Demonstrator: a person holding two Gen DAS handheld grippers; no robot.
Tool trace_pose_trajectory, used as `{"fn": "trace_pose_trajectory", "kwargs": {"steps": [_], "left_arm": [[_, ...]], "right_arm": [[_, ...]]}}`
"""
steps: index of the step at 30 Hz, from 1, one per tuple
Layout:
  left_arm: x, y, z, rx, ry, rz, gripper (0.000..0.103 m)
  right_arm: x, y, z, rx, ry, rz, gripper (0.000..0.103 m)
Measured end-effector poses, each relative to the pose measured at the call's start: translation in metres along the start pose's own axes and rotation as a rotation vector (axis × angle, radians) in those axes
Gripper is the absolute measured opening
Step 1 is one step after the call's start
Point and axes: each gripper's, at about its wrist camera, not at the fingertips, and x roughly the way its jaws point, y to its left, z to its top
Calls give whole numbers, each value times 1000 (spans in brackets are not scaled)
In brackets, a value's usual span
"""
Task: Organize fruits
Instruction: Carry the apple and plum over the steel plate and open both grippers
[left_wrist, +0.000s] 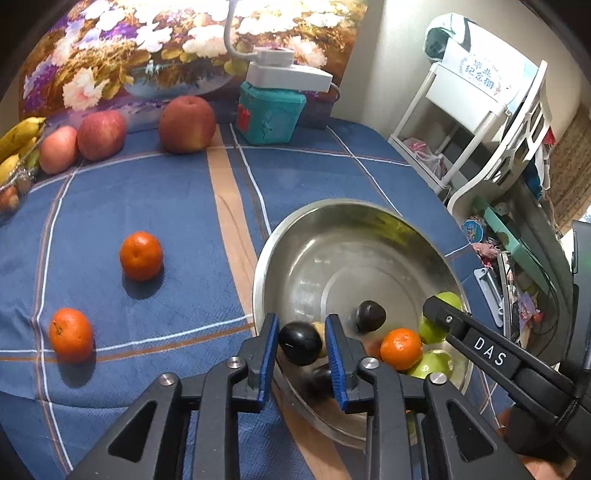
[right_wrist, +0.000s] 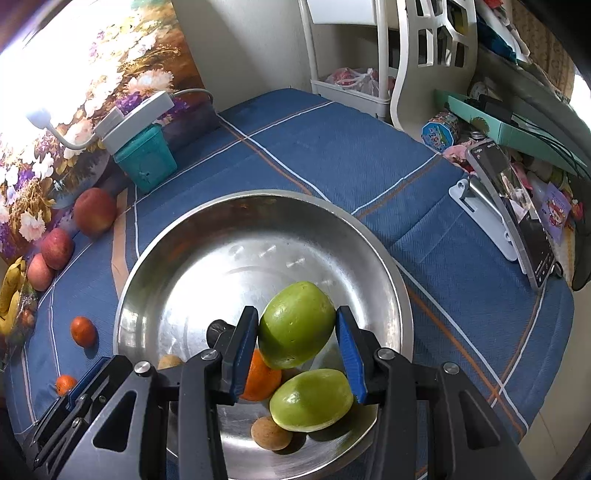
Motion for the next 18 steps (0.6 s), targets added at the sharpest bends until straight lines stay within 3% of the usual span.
{"fn": "trace_pose_trajectory", "kwargs": {"steps": [3,11,18], "left_arm": [[-2,0,0,-4,-7,-12,47],[-5,5,2,-28,-9,-13,48],[-8,15,3,-66,-15,-11,55]], "right_arm": [[0,-1,0,3,1,0,45],[1,-1,0,4,4,1,45],[2,-1,-1,5,6,-6,45]]}}
